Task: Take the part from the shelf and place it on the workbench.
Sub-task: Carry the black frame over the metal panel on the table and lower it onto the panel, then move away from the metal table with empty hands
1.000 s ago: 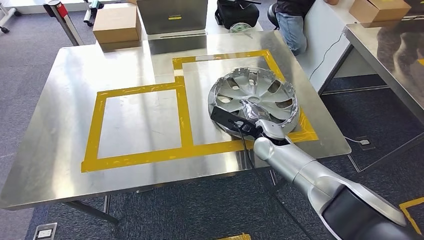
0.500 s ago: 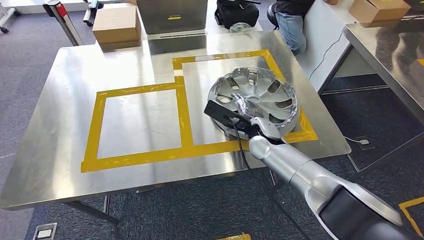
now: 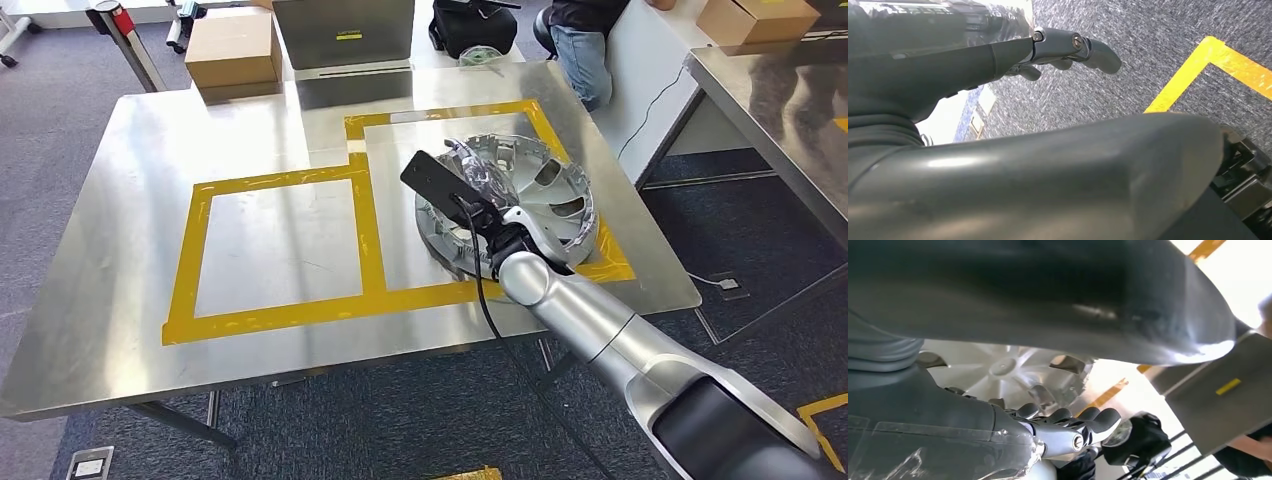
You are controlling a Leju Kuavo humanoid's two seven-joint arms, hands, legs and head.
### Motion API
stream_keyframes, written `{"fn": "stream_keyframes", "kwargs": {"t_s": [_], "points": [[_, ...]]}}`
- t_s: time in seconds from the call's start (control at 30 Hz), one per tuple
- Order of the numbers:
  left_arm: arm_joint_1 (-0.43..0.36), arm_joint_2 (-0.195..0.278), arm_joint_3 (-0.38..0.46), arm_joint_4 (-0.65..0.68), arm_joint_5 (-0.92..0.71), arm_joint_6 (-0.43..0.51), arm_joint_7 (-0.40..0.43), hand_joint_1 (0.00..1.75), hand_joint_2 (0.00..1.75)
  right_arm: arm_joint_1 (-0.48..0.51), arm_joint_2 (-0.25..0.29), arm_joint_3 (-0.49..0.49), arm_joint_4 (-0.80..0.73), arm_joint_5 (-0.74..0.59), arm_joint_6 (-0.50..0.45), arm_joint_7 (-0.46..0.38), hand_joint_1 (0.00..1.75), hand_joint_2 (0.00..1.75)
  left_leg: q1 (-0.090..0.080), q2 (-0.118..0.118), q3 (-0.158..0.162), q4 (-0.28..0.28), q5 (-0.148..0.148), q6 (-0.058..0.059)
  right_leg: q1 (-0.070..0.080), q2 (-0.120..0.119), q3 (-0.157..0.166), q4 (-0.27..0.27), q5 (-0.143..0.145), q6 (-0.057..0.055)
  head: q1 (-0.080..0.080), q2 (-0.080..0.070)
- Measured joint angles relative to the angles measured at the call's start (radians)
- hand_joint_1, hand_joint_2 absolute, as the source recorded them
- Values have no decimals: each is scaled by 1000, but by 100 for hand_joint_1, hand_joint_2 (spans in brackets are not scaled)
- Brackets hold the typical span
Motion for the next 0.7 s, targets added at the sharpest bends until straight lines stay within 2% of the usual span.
{"fn": "stream_keyframes", "kwargs": {"t_s": [0.17,0.37,0.57,0.7], "points": [[18,5,13,0,13,10,-20,0,0,36,-39,-65,-194,-167,-92,-29,0,0,0,0,0,0,0,0,0,0,0,0,0,0,0,0],[43,11,27,0,27,28,-34,0,0,124,-129,-173,-468,-280,-169,-80,0,0,0,0,0,0,0,0,0,0,-1,-1,0,0,0,0],[64,15,44,1,47,45,-50,0,0,240,-220,-275,-690,-389,-191,-164,0,0,-1,2,1,0,-1,1,-1,2,0,-2,1,1,-1,0],[75,18,54,1,57,52,-54,0,0,318,-276,-331,-819,-400,-191,-182,0,0,-3,3,1,2,-3,4,-3,2,1,-4,2,5,-2,0]]}}
